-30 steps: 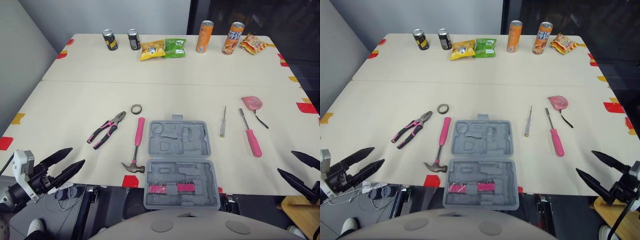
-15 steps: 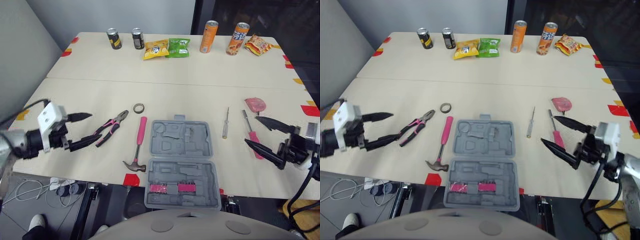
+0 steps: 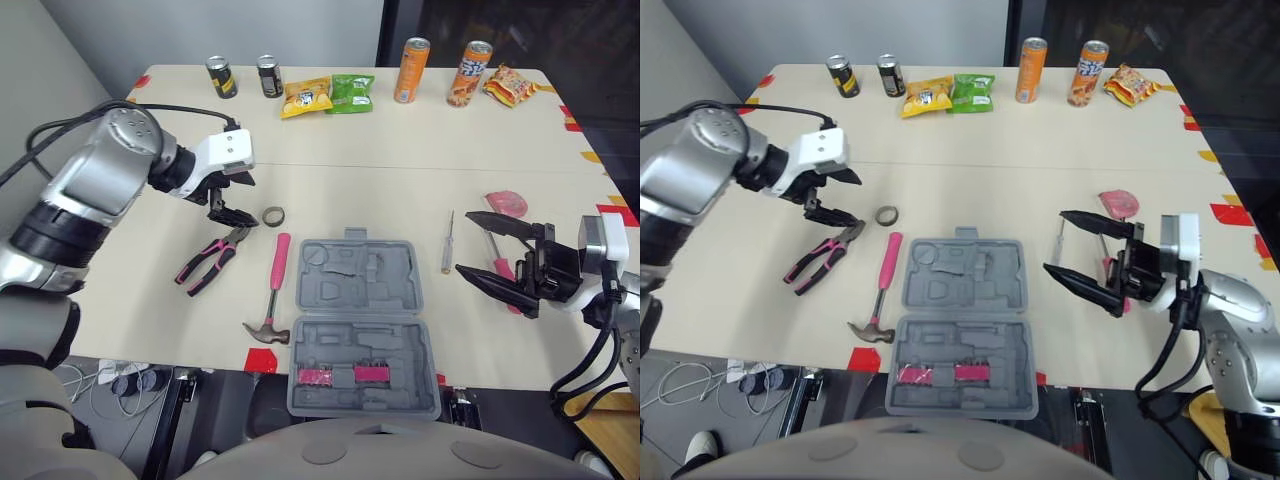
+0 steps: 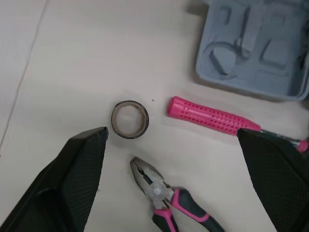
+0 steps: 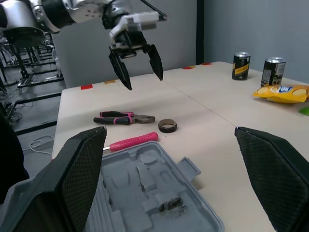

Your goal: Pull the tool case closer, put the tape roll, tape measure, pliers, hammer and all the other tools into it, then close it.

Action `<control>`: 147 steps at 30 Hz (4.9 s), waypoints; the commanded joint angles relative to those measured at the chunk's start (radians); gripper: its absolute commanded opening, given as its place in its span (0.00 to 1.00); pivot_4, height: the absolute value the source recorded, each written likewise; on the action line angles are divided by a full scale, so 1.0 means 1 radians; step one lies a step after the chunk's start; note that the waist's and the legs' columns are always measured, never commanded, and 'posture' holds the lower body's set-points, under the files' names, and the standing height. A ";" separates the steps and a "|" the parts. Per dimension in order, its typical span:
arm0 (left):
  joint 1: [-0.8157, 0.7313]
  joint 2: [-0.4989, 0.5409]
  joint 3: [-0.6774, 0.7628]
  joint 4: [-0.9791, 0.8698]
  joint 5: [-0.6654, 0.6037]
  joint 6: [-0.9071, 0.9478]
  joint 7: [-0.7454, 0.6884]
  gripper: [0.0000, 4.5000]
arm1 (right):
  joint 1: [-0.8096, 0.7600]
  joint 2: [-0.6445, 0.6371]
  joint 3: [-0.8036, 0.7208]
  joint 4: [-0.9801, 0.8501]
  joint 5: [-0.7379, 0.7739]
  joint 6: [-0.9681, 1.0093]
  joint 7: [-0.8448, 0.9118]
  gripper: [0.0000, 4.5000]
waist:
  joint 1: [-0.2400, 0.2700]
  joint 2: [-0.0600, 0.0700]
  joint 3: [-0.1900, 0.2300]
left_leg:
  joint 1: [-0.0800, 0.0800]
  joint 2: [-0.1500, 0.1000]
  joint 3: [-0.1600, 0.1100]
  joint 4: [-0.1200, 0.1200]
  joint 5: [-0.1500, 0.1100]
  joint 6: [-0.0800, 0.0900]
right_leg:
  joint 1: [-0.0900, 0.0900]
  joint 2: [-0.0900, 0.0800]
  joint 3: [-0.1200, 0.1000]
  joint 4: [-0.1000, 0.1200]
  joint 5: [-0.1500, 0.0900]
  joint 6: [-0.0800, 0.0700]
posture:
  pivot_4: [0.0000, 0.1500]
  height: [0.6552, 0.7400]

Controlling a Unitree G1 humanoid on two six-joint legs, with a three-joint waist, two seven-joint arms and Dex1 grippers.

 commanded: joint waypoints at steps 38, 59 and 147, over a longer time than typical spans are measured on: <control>-0.097 -0.386 -0.168 0.590 0.509 -0.483 0.100 0.08 | -0.009 0.003 -0.002 0.051 -0.023 -0.035 0.074 1.00 | 0.013 -0.001 0.000 | -0.010 0.000 -0.002 0.008 0.000 0.001 | -0.008 -0.002 -0.002 0.009 0.000 0.000 | 1.00 1.00; 0.090 -0.072 0.074 -0.267 -0.139 0.236 -0.149 0.00 | 0.110 -0.040 -0.039 -0.122 -0.021 -0.058 0.046 1.00 | 0.011 -0.001 0.000 | -0.014 0.000 -0.002 0.008 0.000 0.001 | -0.014 -0.002 -0.002 0.012 -0.001 -0.003 | 1.00 1.00; 0.544 -0.350 0.364 -0.200 -0.142 -0.268 0.306 0.37 | 0.220 -0.024 -0.075 -0.215 -0.032 -0.037 -0.049 1.00 | 0.003 -0.001 0.000 | -0.014 0.000 -0.007 0.006 0.000 0.001 | -0.009 -0.002 -0.006 0.003 0.000 0.000 | 1.00 1.00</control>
